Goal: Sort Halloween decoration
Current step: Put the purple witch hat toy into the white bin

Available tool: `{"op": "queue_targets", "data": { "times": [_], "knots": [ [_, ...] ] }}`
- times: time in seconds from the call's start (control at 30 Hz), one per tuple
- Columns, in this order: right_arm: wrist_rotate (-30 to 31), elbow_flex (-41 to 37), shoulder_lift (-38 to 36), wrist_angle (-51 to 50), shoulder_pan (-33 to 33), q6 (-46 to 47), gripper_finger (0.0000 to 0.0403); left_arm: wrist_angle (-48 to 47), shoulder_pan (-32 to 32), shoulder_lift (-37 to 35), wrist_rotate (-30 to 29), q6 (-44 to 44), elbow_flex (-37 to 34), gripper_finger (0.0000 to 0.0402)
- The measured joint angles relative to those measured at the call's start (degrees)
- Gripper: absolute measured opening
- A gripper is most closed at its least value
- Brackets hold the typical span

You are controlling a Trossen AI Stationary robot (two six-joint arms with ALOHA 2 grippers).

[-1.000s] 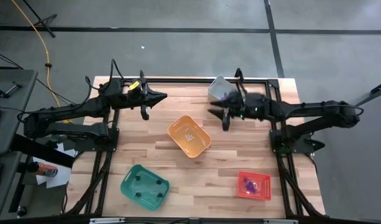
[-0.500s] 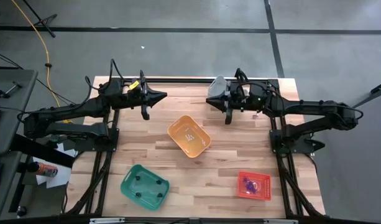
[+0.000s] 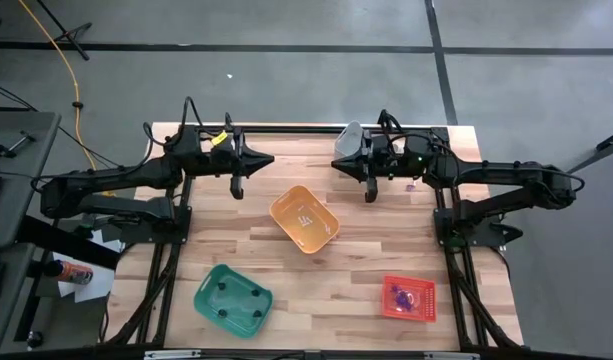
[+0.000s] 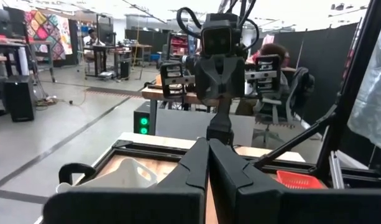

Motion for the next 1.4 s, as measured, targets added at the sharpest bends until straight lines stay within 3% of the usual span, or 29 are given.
{"op": "queue_targets", "data": {
  "times": [0.5,0.63,0.97,1.2,1.3,1.4],
  "knots": [
    [1.2,0.0,0.0,-2.9,-0.7,1.9,0.0000,-0.1,0.5,0.4,-0.1,-0.1,0.0,0.0000],
    [6.4,0.0,-0.3,-14.4,-4.1,6.9,0.0000,-0.1,1.1,0.4,-0.1,-1.9,0.0,0.0000],
    [9.7,-0.6,-0.3,-61.2,-9.4,14.0,0.0000,-0.1,1.4,0.4,-0.2,-2.6,0.0,0.0000],
    [10.5,-11.4,-3.3,-70.1,-8.5,23.8,0.0000,-0.1,1.4,0.4,-0.2,-2.6,0.0,0.0000],
    [10.6,-15.0,-3.9,-71.2,-12.8,26.0,0.0000,-0.2,1.4,0.4,-0.5,-2.6,0.0,0.0000],
    [9.8,-14.9,-2.9,-72.3,-18.9,21.8,0.0000,-0.2,1.4,0.4,-0.5,-2.6,0.0,0.0000]
  ]
}}
